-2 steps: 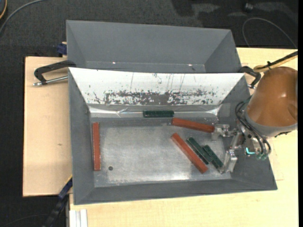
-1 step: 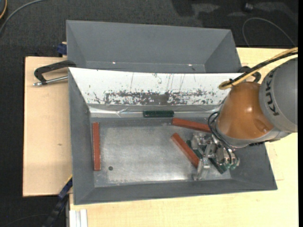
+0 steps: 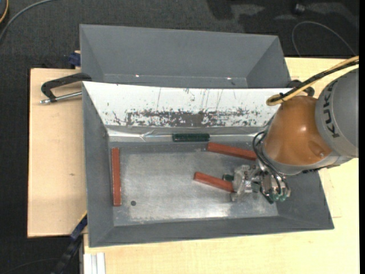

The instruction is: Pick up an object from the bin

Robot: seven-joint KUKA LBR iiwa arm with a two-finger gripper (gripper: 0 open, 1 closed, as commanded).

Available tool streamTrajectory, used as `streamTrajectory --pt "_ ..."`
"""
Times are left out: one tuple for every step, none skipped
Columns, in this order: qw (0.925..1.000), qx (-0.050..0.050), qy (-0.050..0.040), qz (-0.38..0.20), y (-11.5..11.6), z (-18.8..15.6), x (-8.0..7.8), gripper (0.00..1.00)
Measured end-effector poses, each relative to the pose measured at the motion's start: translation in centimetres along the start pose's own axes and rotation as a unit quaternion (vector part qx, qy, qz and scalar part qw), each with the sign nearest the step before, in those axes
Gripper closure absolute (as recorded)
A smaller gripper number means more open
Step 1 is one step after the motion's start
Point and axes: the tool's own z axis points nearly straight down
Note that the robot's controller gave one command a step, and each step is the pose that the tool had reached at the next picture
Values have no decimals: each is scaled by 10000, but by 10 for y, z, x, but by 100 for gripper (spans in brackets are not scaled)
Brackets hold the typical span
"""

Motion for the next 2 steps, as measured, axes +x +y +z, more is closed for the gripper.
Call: streamTrajectory --pt "10000 1 51 -5 0 3 3 0" --pt "10000 0 22 -6 0 2 1 100"
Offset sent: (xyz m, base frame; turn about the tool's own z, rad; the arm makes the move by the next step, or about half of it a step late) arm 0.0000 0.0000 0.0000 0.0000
